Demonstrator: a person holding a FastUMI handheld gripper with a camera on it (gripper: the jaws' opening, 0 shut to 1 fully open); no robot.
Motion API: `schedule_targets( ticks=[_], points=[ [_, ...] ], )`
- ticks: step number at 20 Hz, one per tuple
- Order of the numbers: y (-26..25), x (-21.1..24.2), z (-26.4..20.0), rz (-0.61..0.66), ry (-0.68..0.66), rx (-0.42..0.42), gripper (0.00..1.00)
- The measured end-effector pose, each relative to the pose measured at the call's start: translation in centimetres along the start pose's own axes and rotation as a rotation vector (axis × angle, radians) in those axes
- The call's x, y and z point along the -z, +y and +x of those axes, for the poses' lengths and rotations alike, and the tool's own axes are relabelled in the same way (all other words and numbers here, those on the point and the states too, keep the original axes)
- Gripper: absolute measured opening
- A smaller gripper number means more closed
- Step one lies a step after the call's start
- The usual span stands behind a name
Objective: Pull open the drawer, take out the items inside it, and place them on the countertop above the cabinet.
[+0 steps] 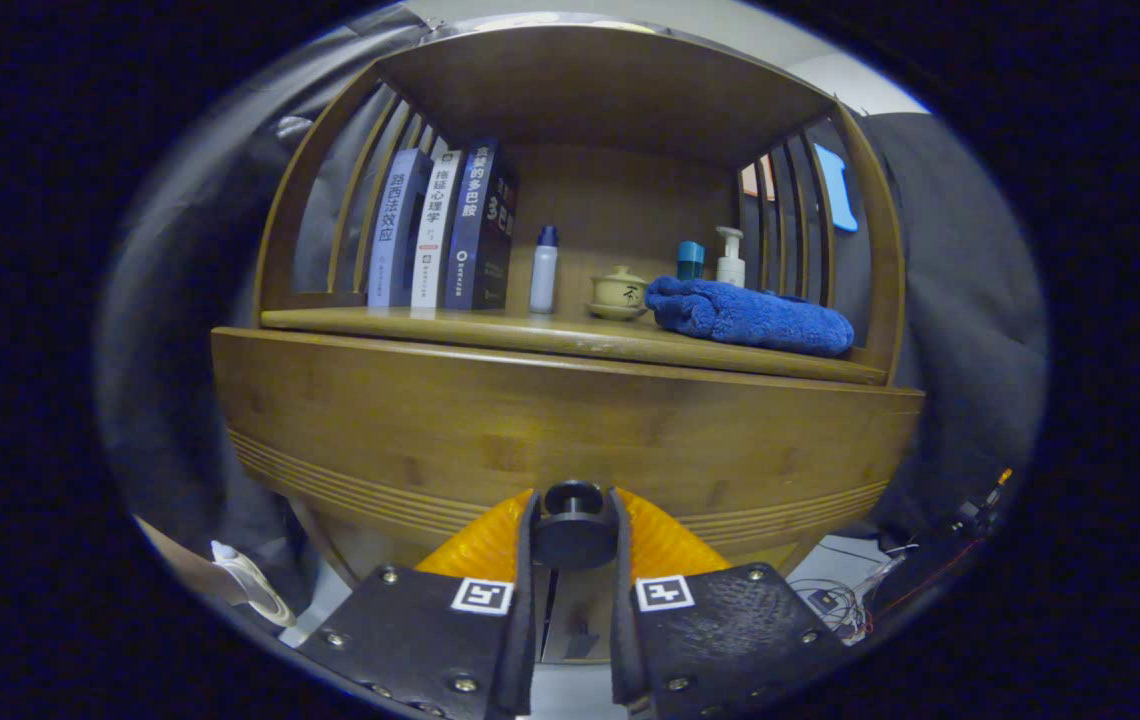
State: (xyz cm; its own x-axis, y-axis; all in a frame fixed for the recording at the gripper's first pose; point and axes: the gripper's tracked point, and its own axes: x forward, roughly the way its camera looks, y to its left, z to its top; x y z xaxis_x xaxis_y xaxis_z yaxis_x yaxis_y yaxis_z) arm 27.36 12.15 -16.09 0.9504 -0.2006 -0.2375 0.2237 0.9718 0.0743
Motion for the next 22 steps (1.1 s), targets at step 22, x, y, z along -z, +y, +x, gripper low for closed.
schedule_targets(
  ticks=[22],
  points=[
    [0.2,2.1,-8.8,0.023,0.121,-0.058,0.3]
  ],
)
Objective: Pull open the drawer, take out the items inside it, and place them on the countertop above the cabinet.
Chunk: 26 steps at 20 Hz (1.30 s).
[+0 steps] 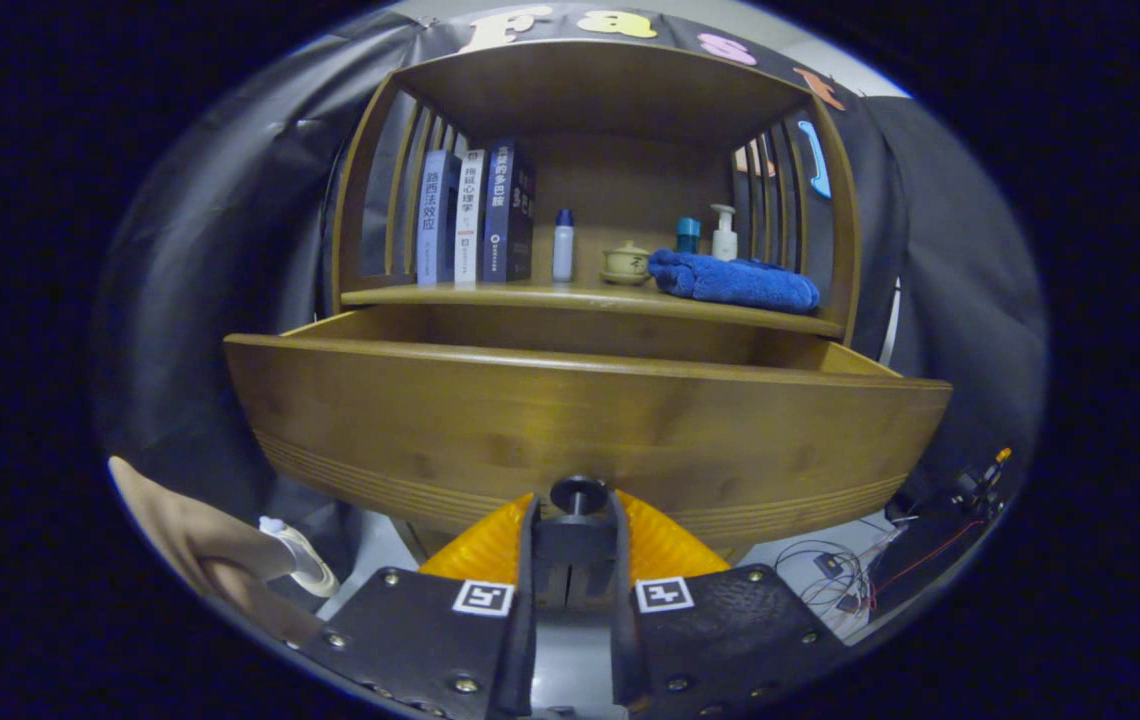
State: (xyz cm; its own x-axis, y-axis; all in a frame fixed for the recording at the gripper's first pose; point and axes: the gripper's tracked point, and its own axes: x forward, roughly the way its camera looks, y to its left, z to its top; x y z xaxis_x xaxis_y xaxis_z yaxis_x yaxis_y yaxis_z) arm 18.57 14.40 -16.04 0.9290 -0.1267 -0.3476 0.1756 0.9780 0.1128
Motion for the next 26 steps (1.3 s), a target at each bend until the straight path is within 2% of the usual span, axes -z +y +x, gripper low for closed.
schedule_targets(
  ticks=[4,7,8,11,16,21,23,26],
  points=[
    [0.2,0.0,-0.2,-0.03,0.002,-0.002,0.3],
    [0.0,0.0,-1.1,-0.051,-0.004,-0.01,0.44],
    [0.1,-0.5,-1.9,-0.067,-0.019,-0.011,0.43],
    [-0.2,-2.9,-3.7,-0.12,-0.103,-0.011,0.69],
    [0.1,-9.4,-7.2,-0.107,-0.256,-0.046,0.68],
    [-0.2,-15.5,-4.1,-0.078,-0.268,-0.085,0.68],
    [-0.3,-16.3,-1.8,-0.103,-0.194,-0.108,0.68],
    [0.5,-15.5,2.2,-0.129,-0.007,-0.169,0.68]
  ],
)
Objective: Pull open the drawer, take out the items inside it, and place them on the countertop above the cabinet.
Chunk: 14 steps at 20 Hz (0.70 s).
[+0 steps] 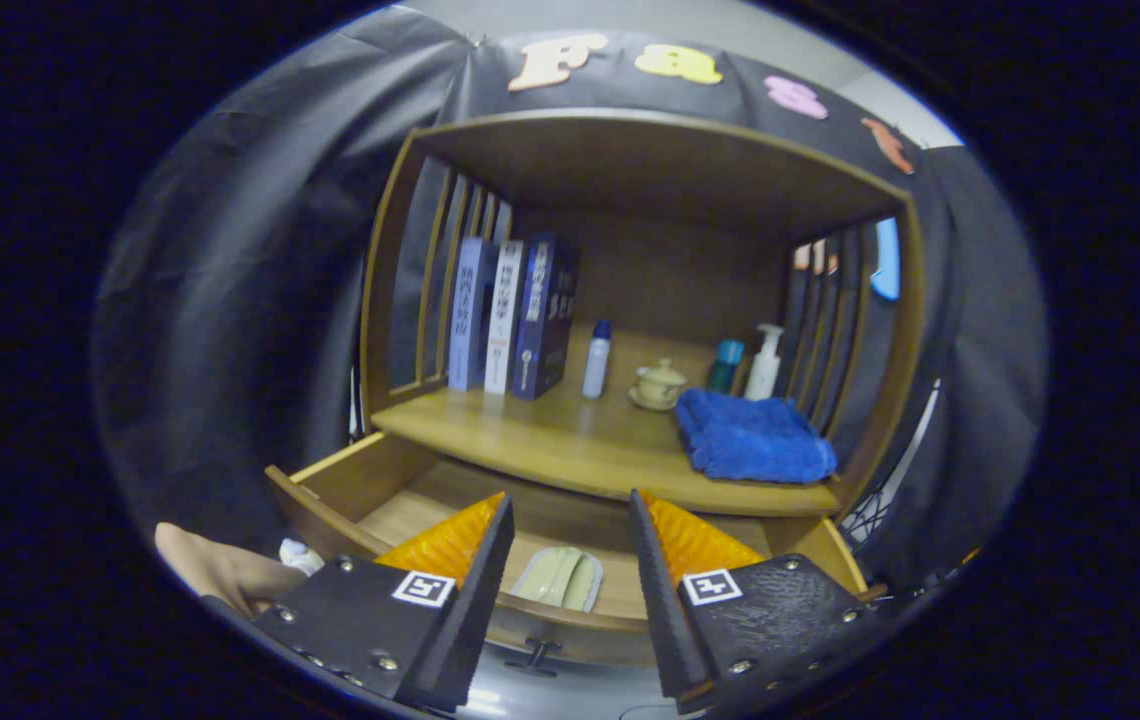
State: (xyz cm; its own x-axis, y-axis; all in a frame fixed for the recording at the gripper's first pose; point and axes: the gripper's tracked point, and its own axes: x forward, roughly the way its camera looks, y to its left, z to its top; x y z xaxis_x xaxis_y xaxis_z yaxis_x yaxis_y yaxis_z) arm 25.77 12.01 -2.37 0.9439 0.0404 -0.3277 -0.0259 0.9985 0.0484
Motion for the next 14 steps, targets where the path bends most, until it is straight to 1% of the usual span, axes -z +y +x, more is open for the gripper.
schedule_targets(
  ticks=[2,4,7,10,14],
  points=[
    [-0.1,1.7,2.3,-0.008,0.144,-0.038,0.69],
    [-0.4,3.5,4.8,-0.012,0.255,-0.044,0.69],
    [-0.3,6.3,6.3,-0.034,0.4,-0.055,0.69],
    [0.7,8.3,7.2,0.005,0.491,-0.087,0.69],
    [0.1,10.1,8.7,0.03,0.571,-0.065,0.69]
  ],
)
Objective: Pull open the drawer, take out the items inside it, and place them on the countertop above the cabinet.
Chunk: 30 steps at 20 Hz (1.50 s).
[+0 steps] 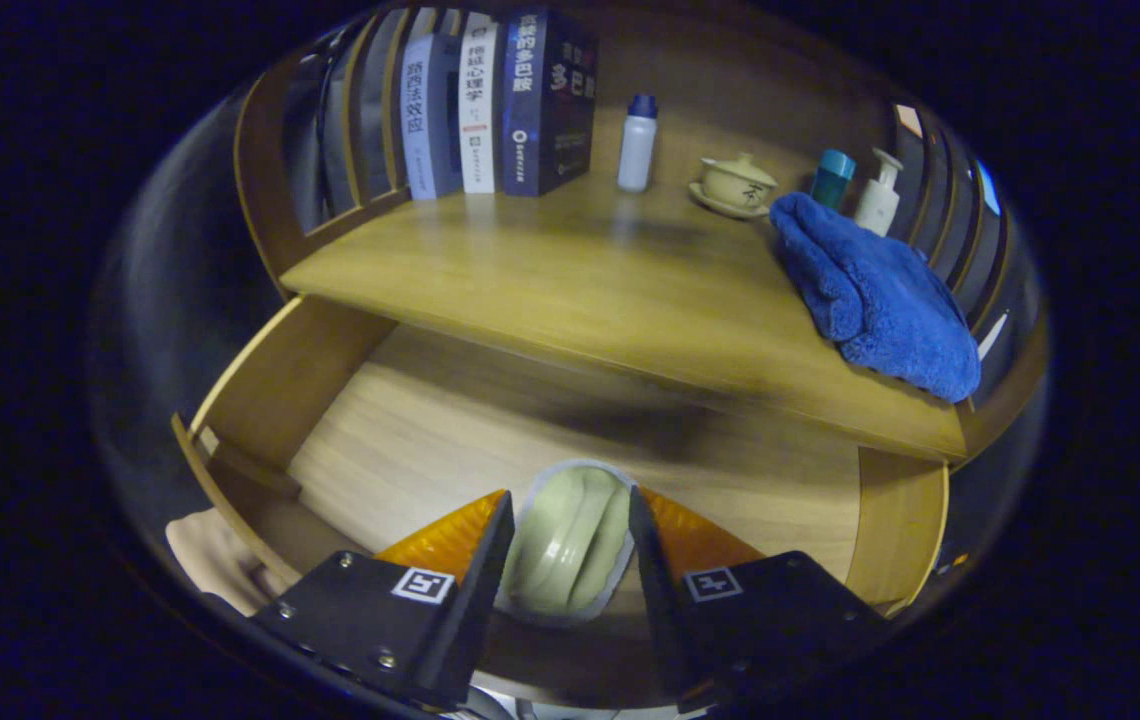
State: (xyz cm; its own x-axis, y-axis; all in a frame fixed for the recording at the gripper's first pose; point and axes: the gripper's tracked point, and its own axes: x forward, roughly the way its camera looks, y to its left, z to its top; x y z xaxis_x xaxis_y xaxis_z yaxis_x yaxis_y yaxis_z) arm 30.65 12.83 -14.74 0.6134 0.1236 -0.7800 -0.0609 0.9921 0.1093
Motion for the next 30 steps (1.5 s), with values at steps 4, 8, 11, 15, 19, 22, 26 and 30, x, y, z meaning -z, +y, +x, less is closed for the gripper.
schedule_targets(
  ticks=[4,8,11,15,19,22,26,30],
  points=[
    [-0.3,1.0,1.2,0.089,0.061,-0.034,0.32],
    [-0.3,1.3,0.7,0.095,0.028,-0.044,0.16],
    [0.2,1.0,-0.3,0.096,-0.02,-0.069,0.16],
    [0.1,-1.1,-2.7,0.069,-0.146,-0.068,0.16],
    [0.3,-4.0,-5.6,0.033,-0.272,-0.07,0.16],
    [0.6,-5.2,-7.5,0.017,-0.31,-0.085,0.16],
    [0.1,-7.9,-8.7,0.04,-0.379,-0.072,0.16],
    [-0.9,-11.5,-8.1,0.073,-0.447,-0.016,0.16]
  ],
)
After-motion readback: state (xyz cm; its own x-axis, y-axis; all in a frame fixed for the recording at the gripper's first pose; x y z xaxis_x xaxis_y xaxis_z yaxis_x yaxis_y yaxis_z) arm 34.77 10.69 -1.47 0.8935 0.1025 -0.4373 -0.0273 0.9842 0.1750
